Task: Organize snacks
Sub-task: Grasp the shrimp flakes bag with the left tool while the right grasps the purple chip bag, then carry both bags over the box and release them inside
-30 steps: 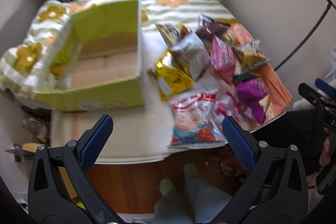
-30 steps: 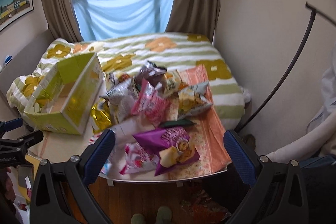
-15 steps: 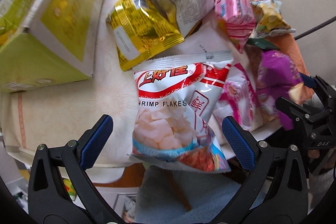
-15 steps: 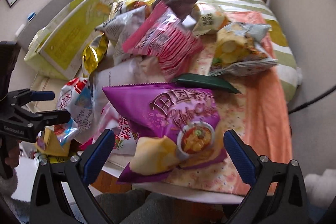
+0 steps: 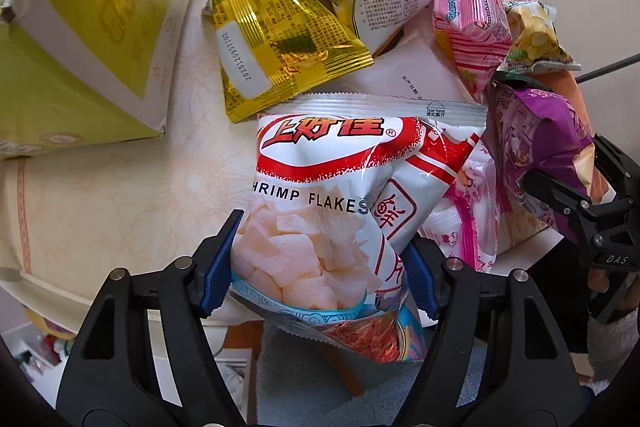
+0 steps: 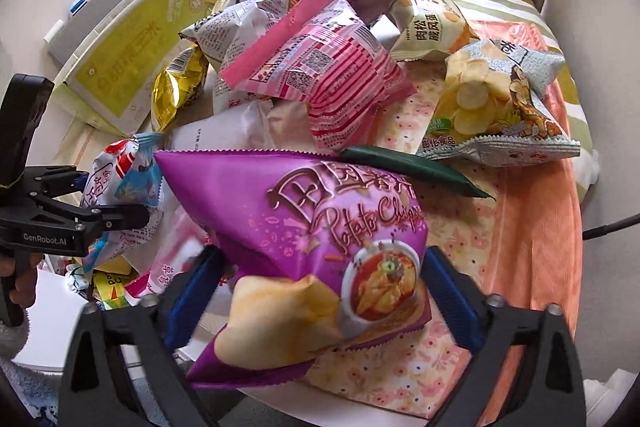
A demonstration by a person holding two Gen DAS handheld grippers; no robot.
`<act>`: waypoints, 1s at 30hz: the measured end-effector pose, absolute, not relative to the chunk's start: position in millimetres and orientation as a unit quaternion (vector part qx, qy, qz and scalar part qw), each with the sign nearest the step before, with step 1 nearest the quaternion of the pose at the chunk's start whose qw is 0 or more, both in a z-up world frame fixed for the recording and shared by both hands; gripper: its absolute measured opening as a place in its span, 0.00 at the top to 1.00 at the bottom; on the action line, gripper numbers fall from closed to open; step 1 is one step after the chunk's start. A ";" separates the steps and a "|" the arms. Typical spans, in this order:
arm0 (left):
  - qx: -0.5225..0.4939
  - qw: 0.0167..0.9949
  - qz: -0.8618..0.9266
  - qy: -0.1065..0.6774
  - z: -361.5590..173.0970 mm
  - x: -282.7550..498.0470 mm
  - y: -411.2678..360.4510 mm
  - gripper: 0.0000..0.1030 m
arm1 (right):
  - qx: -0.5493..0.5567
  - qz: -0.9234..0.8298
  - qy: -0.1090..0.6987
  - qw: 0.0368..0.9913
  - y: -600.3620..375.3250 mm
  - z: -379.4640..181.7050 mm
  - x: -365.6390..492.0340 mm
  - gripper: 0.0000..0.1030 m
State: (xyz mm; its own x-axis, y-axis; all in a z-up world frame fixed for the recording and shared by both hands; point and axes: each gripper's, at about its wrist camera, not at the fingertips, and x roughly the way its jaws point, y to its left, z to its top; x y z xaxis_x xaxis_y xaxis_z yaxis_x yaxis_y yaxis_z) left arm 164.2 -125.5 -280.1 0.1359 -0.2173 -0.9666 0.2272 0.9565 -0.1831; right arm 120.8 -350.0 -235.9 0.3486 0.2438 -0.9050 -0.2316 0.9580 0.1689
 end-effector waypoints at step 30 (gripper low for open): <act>0.021 0.851 -0.115 0.512 -133.7 140.8 -85.3 0.36 | -0.001 0.205 0.442 0.873 -295.1 -114.4 111.7 0.29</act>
State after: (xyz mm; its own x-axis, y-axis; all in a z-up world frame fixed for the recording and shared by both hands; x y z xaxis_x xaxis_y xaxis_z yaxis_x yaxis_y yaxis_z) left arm 140.8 -85.3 -133.7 0.4495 -0.1742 -0.8761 0.2179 0.9726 -0.0816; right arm 111.7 -295.1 -114.4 0.5251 0.3575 -0.7723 -0.3591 0.9158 0.1798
